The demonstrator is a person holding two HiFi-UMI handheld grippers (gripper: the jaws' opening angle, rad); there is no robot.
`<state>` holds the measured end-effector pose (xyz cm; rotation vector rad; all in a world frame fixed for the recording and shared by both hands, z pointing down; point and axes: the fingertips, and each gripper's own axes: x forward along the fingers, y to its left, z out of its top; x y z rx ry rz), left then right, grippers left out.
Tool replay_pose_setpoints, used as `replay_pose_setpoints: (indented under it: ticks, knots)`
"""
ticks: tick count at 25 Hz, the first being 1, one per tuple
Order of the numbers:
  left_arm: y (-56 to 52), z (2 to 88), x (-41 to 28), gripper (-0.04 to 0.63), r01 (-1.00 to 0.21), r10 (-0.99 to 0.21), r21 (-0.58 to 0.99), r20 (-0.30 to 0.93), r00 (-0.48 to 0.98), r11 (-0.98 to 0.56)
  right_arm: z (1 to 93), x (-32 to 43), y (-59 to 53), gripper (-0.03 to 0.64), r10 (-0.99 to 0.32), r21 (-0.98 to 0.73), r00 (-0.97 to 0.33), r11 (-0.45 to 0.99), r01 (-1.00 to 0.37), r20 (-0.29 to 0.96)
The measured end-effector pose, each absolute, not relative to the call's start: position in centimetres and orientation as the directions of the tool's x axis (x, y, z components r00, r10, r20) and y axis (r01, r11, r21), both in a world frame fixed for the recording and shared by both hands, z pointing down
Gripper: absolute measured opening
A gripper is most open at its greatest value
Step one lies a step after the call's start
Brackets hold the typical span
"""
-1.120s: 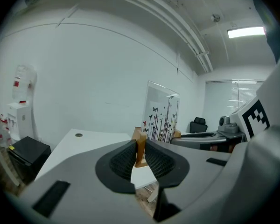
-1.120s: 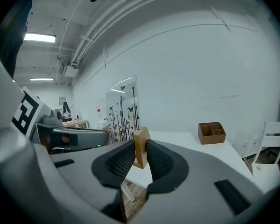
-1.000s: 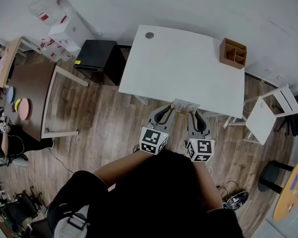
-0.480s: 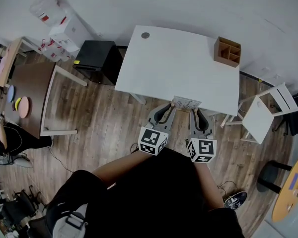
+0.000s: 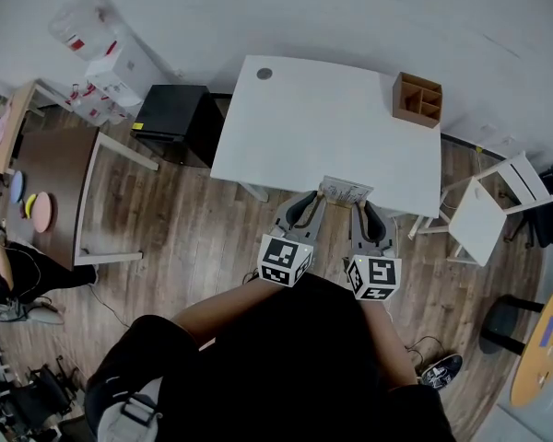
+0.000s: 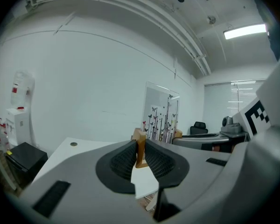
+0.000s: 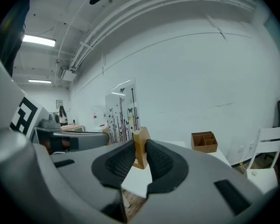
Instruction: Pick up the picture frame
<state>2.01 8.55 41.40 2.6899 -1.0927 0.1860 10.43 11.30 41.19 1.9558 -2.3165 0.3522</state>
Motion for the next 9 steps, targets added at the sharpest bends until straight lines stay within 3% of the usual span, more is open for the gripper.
replay_pose_setpoints:
  ticks: [9]
  knots:
    - [5.4, 41.9, 0.8, 0.064, -0.694, -0.661, 0.166, 0.217, 0.718, -0.7, 41.8, 9.2, 8.3, 0.084, -0.96, -0.143, -0.171, 0.141, -0.98, 0.222]
